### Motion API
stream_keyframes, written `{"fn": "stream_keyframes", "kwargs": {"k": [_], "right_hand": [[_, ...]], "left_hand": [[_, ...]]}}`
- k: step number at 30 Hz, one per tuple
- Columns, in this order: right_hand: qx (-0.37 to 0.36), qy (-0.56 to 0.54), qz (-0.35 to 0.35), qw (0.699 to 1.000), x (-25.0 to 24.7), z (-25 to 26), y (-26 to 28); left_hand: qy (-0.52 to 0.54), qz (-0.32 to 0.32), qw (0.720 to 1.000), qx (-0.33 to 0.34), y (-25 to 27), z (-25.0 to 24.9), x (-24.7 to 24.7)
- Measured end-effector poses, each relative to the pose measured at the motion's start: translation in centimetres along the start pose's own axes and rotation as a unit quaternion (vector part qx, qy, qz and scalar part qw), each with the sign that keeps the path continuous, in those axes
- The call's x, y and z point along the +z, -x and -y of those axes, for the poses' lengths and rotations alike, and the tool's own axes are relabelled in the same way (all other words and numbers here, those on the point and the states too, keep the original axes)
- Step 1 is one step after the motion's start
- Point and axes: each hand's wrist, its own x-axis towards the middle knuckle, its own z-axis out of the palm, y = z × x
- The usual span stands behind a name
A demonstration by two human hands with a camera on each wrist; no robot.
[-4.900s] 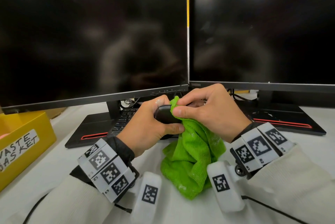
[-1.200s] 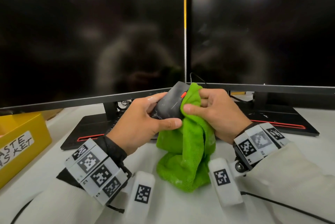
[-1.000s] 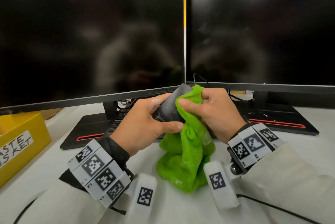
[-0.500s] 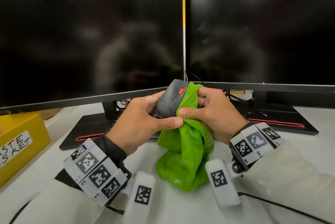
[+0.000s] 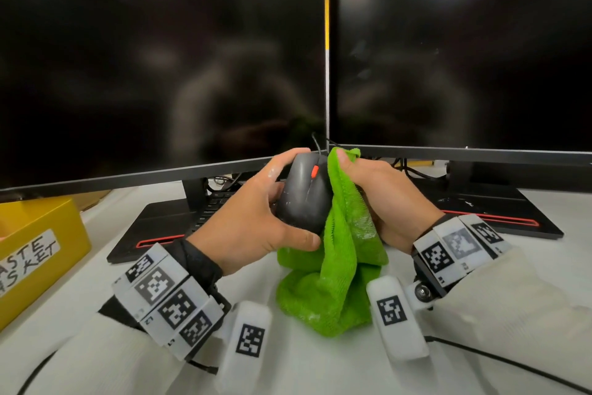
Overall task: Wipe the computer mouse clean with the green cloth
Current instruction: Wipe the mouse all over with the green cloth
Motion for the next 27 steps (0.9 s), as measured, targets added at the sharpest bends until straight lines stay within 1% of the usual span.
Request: {"fn": "stream_keyframes", "kwargs": {"k": [2, 5, 7, 9, 12, 14, 15, 18, 20, 21, 22, 23, 25, 27], "right_hand": [[0.025, -0.039, 0.014, 0.999, -0.3, 0.1, -0.2], [0.033, -0.167, 0.020, 0.985, -0.6, 0.5, 0.0], [0.034, -0.256, 0.040, 0.965, -1.3, 0.6, 0.1], [0.030, -0.298, 0.070, 0.952, -1.9, 0.9, 0.5], [0.021, -0.371, 0.054, 0.927, -2.1, 1.4, 0.8], [0.009, -0.383, 0.025, 0.924, -2.1, 1.4, 1.0], [0.011, -0.377, 0.029, 0.925, -2.3, 1.4, 1.1], [0.052, -0.313, 0.039, 0.947, -3.1, 1.5, 1.2], [0.064, -0.248, 0.031, 0.966, -3.4, 1.6, 0.8], [0.061, -0.216, 0.016, 0.974, -3.5, 1.6, 0.5], [0.049, -0.189, -0.008, 0.981, -3.5, 1.6, 0.2], [0.032, -0.160, -0.049, 0.985, -3.4, 1.7, 0.0], [-0.034, -0.088, -0.102, 0.990, -3.6, 1.7, -0.4], [-0.108, 0.056, -0.105, 0.987, -3.7, 1.9, -0.2]], "left_hand": [[0.005, -0.029, 1.000, 0.008, 0.0, -0.1, -0.1], [0.015, -0.059, 0.998, 0.011, -0.1, 0.2, -0.6], [0.040, -0.055, 0.998, -0.003, -0.1, 0.5, -0.8], [0.061, -0.041, 0.997, -0.022, -0.1, 0.7, -0.8], [0.080, -0.027, 0.996, -0.033, -0.2, 1.0, -0.6], [0.089, -0.031, 0.995, -0.028, -0.3, 1.0, -0.6], [0.091, -0.039, 0.995, -0.023, -0.3, 0.9, -0.7], [0.096, -0.077, 0.992, -0.005, -0.5, 0.9, -1.0], [0.095, -0.096, 0.991, 0.003, -0.6, 0.8, -1.2], [0.091, -0.099, 0.991, 0.009, -0.6, 0.7, -1.2], [0.085, -0.097, 0.992, 0.015, -0.6, 0.7, -1.3], [0.078, -0.094, 0.992, 0.021, -0.6, 0.6, -1.3], [0.065, -0.083, 0.994, 0.030, -0.5, 0.4, -1.3], [0.056, -0.064, 0.996, 0.033, -0.4, 0.2, -1.3]]}}
